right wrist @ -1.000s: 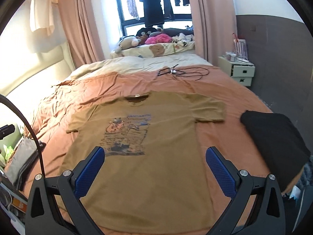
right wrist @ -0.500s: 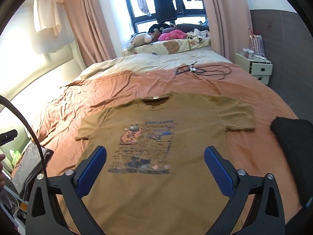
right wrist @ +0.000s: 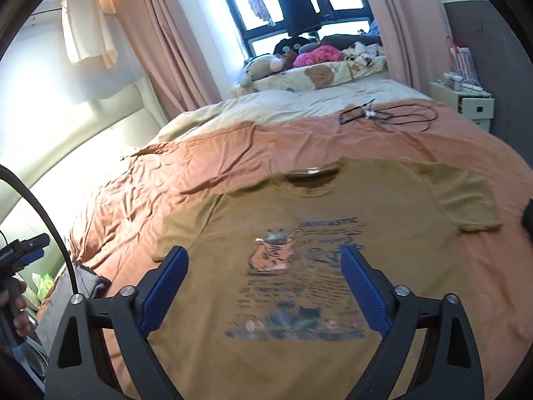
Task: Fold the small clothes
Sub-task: 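Move the left tool down to the T-shirt's side edge below the sleeve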
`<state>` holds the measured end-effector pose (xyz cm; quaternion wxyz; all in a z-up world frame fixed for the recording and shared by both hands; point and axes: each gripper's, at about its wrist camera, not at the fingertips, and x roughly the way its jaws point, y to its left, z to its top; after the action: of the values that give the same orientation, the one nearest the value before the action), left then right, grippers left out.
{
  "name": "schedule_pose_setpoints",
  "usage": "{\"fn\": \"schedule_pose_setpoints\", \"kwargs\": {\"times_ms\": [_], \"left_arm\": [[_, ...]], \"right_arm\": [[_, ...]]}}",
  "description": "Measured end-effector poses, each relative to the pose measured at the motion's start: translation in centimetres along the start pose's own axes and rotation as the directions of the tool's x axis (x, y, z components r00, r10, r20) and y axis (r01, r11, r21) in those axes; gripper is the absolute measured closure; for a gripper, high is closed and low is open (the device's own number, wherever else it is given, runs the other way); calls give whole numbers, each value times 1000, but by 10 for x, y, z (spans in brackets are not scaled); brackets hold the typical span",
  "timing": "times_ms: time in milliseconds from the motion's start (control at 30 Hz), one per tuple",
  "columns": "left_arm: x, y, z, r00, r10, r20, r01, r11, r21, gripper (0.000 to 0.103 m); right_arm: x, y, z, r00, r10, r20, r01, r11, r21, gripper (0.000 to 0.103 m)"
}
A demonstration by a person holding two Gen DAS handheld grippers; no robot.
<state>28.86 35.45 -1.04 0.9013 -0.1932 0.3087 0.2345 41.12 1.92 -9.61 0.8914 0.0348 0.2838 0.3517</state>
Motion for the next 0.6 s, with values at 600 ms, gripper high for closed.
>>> {"fn": "schedule_pose_setpoints", "kwargs": {"times_ms": [600], "left_arm": [[136, 27, 5, 982, -102, -161, 73, 981, -178, 30]], "right_arm": [[123, 24, 24, 994, 55, -98, -58, 998, -31, 53]]}}
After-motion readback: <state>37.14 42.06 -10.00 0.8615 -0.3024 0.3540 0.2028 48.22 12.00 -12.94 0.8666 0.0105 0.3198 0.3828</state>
